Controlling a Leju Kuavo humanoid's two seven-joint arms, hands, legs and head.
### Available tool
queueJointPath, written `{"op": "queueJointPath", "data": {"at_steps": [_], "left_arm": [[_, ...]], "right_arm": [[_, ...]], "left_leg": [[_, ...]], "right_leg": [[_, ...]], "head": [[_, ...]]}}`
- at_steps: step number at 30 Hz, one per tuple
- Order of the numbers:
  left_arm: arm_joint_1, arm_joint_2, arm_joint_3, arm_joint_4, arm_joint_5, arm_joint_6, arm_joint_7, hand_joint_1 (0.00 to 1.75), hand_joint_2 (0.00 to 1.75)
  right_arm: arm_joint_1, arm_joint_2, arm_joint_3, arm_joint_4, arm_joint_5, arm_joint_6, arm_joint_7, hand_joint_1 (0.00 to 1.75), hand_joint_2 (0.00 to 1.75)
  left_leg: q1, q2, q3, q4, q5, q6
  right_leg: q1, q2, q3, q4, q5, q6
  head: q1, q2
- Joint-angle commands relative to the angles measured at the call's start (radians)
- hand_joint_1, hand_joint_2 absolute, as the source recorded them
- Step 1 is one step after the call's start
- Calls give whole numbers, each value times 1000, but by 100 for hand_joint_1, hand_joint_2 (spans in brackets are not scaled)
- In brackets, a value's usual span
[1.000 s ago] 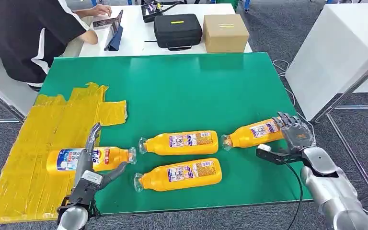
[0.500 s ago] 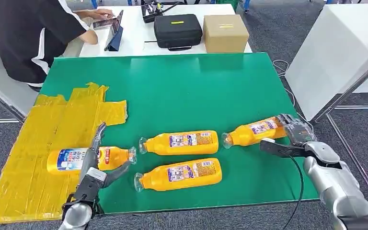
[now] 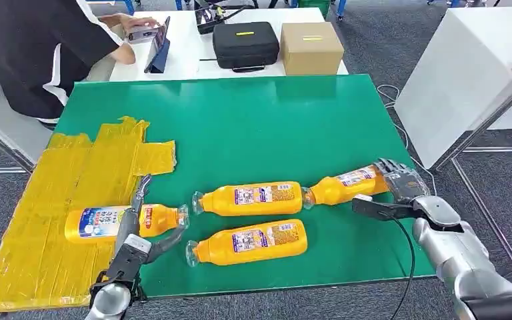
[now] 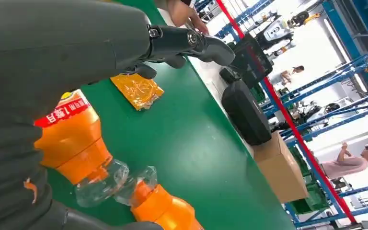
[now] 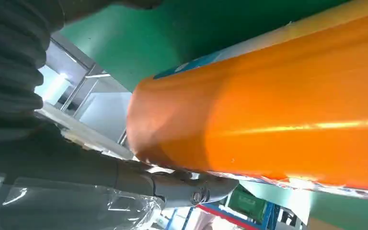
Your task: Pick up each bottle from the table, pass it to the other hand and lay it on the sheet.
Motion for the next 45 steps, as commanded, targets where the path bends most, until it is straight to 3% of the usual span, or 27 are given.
{"op": "queueJointPath", "data": {"at_steps": [1,8,9,10,11,15,19,22,33,38,45], "left_arm": [[-49,-12,8,91,3,-7,4,0,175],[-53,-19,28,118,14,16,12,0,175],[-55,-19,28,119,14,16,12,0,175],[-57,-21,31,123,16,18,13,0,175],[-59,-23,34,126,18,18,15,0,175],[-58,-25,37,126,18,18,17,0,175],[-53,-31,45,122,14,18,23,0,175],[-58,-31,47,124,13,15,25,0,175],[-123,-26,18,196,40,11,28,0,175],[-125,-27,16,203,43,13,28,0,175],[-118,-33,23,212,60,3,27,0,175]], "right_arm": [[63,30,78,-27,14,65,18,0,175],[-21,38,145,72,22,223,14,0,175],[-29,39,150,81,23,230,14,10,175],[-51,43,158,109,22,264,13,117,175],[-70,45,167,130,12,297,2,164,175],[-87,39,173,142,3,322,-11,166,175],[-139,15,225,176,-37,456,-67,175,175],[-168,7,256,186,-50,518,-84,175,175],[-104,-28,339,122,-134,559,-29,173,175],[-107,-35,345,121,-141,562,-30,173,175],[-73,-84,374,53,-182,517,-20,175,175]], "left_leg": [[1,-2,2,-2,2,-3],[1,0,6,-2,1,-4],[1,0,7,-1,1,-2],[1,0,7,-1,1,-2],[1,0,6,-2,2,-4],[1,2,10,-1,0,-2],[1,-1,9,-2,3,-3],[1,2,10,-1,0,-2],[2,-2,12,-1,0,-2],[2,-5,11,-3,3,-3],[2,-7,12,-3,1,-3]], "right_leg": [[1,-2,3,-3,2,-1],[1,-1,6,-3,2,-1],[1,-1,7,-3,1,-1],[1,0,7,-3,1,-1],[1,-1,6,-3,2,-1],[1,2,9,-2,1,0],[1,-2,1,-4,2,-1],[1,1,8,-2,1,-1],[2,-2,12,-4,0,-1],[1,-5,5,-6,2,-1],[1,-8,6,-7,0,-1]], "head": [[0,0],[0,0],[0,0],[0,0],[0,0],[0,0],[0,0],[0,0],[1,0],[0,0],[0,0]]}}
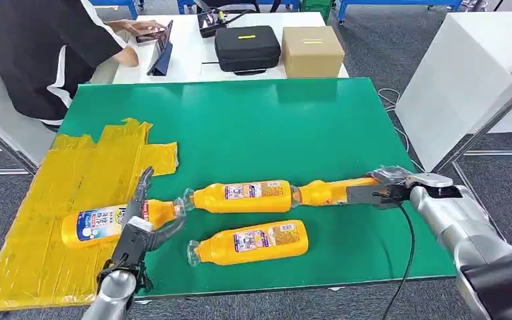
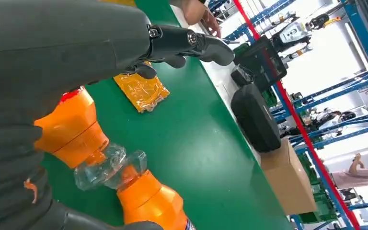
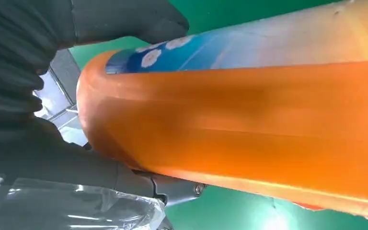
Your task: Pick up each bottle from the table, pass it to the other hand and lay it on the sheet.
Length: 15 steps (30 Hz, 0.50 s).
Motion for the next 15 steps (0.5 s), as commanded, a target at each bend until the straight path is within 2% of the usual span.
{"op": "queueJointPath", "data": {"at_steps": [1,6,10,12,15], "left_arm": [[-37,-5,6,88,16,-12,5,0,175],[-68,-11,11,127,15,-24,15,0,175],[-85,-18,7,154,17,-32,14,0,175],[-91,-18,5,165,21,-32,12,0,175],[-97,-15,4,175,27,-25,13,0,175]], "right_arm": [[104,-36,106,-22,-15,11,25,175,175],[66,-48,146,6,-11,30,80,175,175],[93,-107,154,-12,-15,31,107,175,175],[103,-130,167,-32,1,22,167,175,175],[120,-134,159,-43,8,1,208,175,175]], "left_leg": [[2,-5,-1,-3,2,-3],[1,-4,-3,-2,3,-3],[1,-8,-1,-1,2,-1],[1,-11,-4,-2,4,-2],[1,-11,-2,-1,2,-1]], "right_leg": [[2,-5,2,-5,2,-1],[1,-5,0,-4,2,-1],[1,-8,2,-3,0,0],[1,-12,1,-5,2,0],[0,-12,3,-4,1,0]], "head": [[0,0],[0,0],[0,0],[0,0],[0,0]]}}
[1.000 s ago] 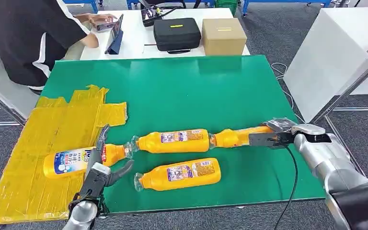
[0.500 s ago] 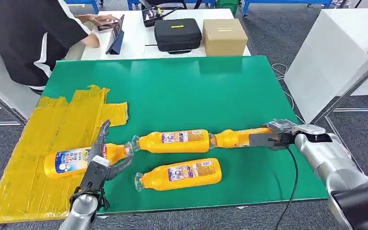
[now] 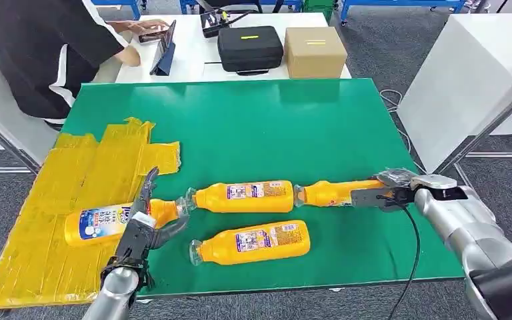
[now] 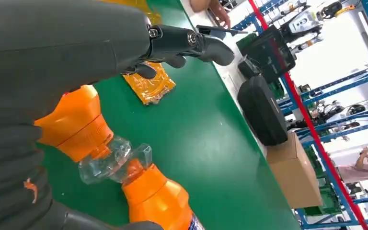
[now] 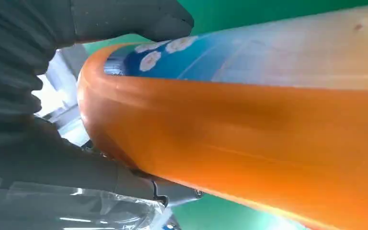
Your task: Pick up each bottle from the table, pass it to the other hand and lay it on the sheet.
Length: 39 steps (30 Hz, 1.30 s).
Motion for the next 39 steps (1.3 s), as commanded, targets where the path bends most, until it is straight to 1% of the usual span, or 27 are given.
{"op": "queueJointPath", "data": {"at_steps": [1,3,5,6,8,9,10,11,12,13,14,17,18,19,20,21,22,23,24,25,26,27,29,30,32,39], "left_arm": [[-65,-1,5,118,17,9,6,0,175],[-61,3,8,121,25,19,5,0,175],[-56,7,8,117,29,20,4,0,175],[-49,8,10,111,32,25,7,0,175],[-29,12,13,88,32,33,15,0,175],[-17,14,18,75,30,37,22,0,175],[-7,17,20,61,28,33,24,0,175],[-1,17,24,54,27,36,27,0,175],[9,19,29,41,24,34,30,0,175],[11,19,32,37,23,32,31,0,175],[11,19,32,37,23,32,31,0,175],[10,18,32,37,21,32,32,0,175],[20,16,42,24,17,39,38,0,175],[36,17,50,5,10,38,45,0,175],[51,17,58,-12,3,42,52,0,175],[63,18,63,-27,1,38,54,0,175],[79,18,70,-40,-6,40,58,0,175],[94,18,76,-53,-8,43,61,0,175],[112,19,78,-63,-12,44,62,0,175],[118,20,78,-66,-13,43,61,0,175],[127,19,79,-69,-15,44,61,0,175],[125,17,78,-65,-14,38,61,0,175],[121,14,77,-61,-15,40,62,0,175],[107,12,75,-44,-16,36,64,0,175],[94,11,73,-32,-16,33,67,0,175],[93,12,74,-27,-15,32,67,0,175]], "right_arm": [[108,-61,83,0,37,-14,118,175,175],[100,-54,86,4,64,-35,168,175,175],[89,-48,89,10,76,-40,187,175,175],[82,-45,97,10,109,-72,219,175,175],[69,-14,73,20,171,-175,301,175,175],[64,13,44,24,214,-266,360,175,175],[56,33,27,28,231,-265,368,175,175],[57,39,7,5,238,-304,390,175,175],[62,50,-33,-38,250,-339,421,175,175],[62,53,-45,-60,262,-318,427,175,175],[62,53,-45,-60,262,-318,427,175,175],[67,48,-50,-68,265,-315,426,175,175],[105,71,-137,-117,259,-421,463,175,175],[142,99,-214,-174,291,-480,507,175,175],[191,131,-296,-238,296,-553,518,175,175],[240,154,-352,-304,298,-571,521,175,175],[315,191,-434,-406,309,-644,520,175,175],[369,215,-479,-476,320,-687,514,175,175],[430,255,-542,-558,318,-754,492,175,175],[451,269,-561,-581,310,-767,482,175,175],[488,297,-599,-629,278,-811,453,175,175],[522,322,-632,-675,258,-875,432,175,175],[534,323,-639,-682,257,-880,428,175,175],[540,342,-666,-698,225,-898,390,175,175],[559,354,-683,-722,195,-921,361,175,175],[571,355,-686,-733,191,-925,356,175,175]], "left_leg": [[1,-6,-2,-2,3,-2],[1,-4,-2,-2,3,-2],[1,-4,-1,-2,2,-2],[1,-3,-1,-1,1,-2],[0,-3,-3,-3,3,-3],[0,-1,-1,-2,2,-1],[0,1,-2,-3,3,-2],[-1,3,-1,-2,2,-1],[-2,6,-4,-3,3,-2],[-2,5,-3,-2,3,1],[-2,9,-5,-2,3,0],[-2,8,-5,-1,4,1],[-2,7,-7,-2,4,0],[-2,7,-5,-1,4,1],[-2,8,-6,-2,4,1],[-1,8,-5,-1,3,2],[-1,10,-5,-3,3,0],[-1,11,-5,-4,3,0],[0,10,-6,-3,2,1],[0,9,-7,-3,3,0],[1,10,-7,-4,2,-1],[1,7,-9,-3,2,0],[1,3,-12,-2,2,0],[0,-1,-12,-2,2,0],[0,-3,-17,-2,3,1],[0,-1,-19,-2,3,2]], "right_leg": [[1,-7,1,-5,2,0],[1,-5,2,-5,2,0],[1,-4,3,-5,2,0],[1,-3,3,-5,1,0],[0,-3,1,-6,3,0],[0,-2,2,-5,2,0],[0,0,1,-6,3,0],[0,2,2,-5,3,1],[0,5,0,-5,5,0],[0,5,9,-4,5,3],[1,9,6,-4,7,4],[0,7,6,-3,6,5],[1,6,4,-3,6,4],[1,6,6,-3,6,5],[1,7,5,-4,6,4],[2,8,7,-3,6,5],[2,10,6,-5,6,4],[2,10,6,-5,6,4],[3,9,6,-4,6,4],[3,8,5,-4,5,4],[4,10,5,-4,5,3],[4,8,3,-4,4,4],[4,4,0,-2,3,4],[4,0,0,-2,2,4],[3,-1,-5,-1,3,4],[3,0,-6,-1,2,3]], "head": [[0,0],[0,0],[0,0],[0,0],[0,0],[0,0],[0,0],[0,0],[0,0],[0,0],[1,0],[0,0],[0,0],[0,0],[0,0],[0,0],[0,0],[0,0],[-1,0],[0,0],[0,0],[0,0],[0,0],[0,0],[0,0],[0,0]]}}
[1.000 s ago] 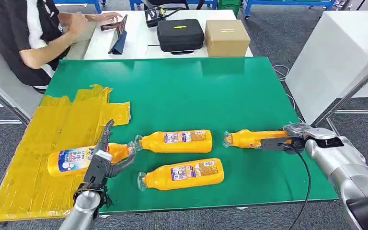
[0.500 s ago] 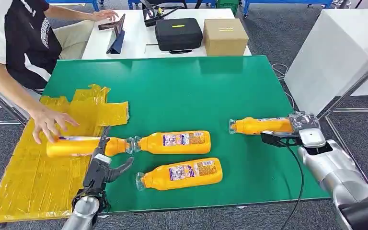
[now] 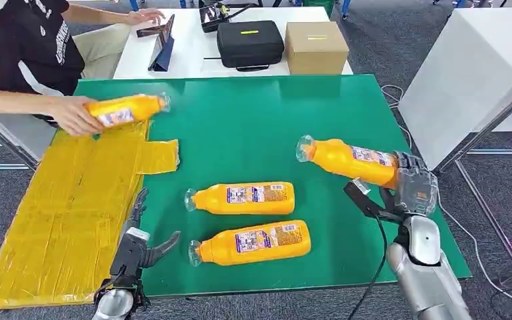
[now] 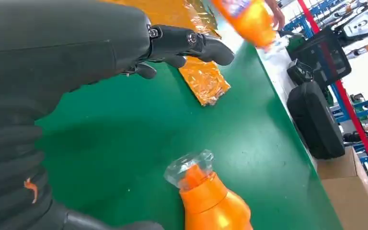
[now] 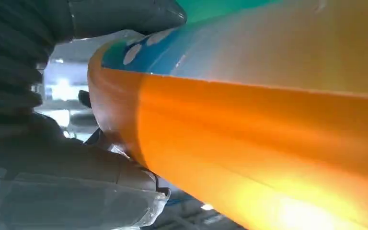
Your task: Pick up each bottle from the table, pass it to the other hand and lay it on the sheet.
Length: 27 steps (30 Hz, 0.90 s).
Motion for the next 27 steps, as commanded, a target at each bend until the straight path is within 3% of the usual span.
{"op": "queueJointPath", "data": {"at_steps": [1,6,8,10,15,22,27], "left_arm": [[-25,8,23,32,2,-5,8,0,175],[6,14,27,7,7,-5,5,0,175],[16,13,28,-7,28,-28,1,0,175],[18,20,21,-23,89,-108,-13,0,175],[10,23,14,-29,106,-131,-9,0,175],[-25,44,-71,-119,182,-277,12,0,175],[-45,47,-161,-230,176,-288,47,0,175]], "right_arm": [[45,78,-92,-96,-24,-22,-23,175,175],[62,117,-70,-127,-69,-77,-77,175,175],[61,132,-39,-143,-176,-61,-147,175,175],[64,148,11,-168,-403,11,-295,175,175],[61,154,31,-164,-446,15,-323,175,175],[13,255,147,-154,-678,58,-571,175,175],[-16,280,222,-121,-742,94,-626,175,175]], "left_leg": [[0,3,1,0,0,-3],[0,3,2,-1,-1,-3],[-1,5,3,-1,-2,-4],[0,8,3,-1,-2,-4],[0,6,1,-1,-1,-3],[0,8,0,0,-1,-4],[1,6,-2,1,0,-3]], "right_leg": [[0,2,1,0,0,-1],[0,2,1,-1,0,-1],[-1,5,1,-1,0,-1],[0,6,1,0,0,-2],[0,5,-1,0,0,-1],[0,7,-3,2,0,-1],[1,5,-4,3,0,-1]], "head": [[0,0],[0,0],[0,0],[0,0],[0,0],[0,0],[0,0]]}}
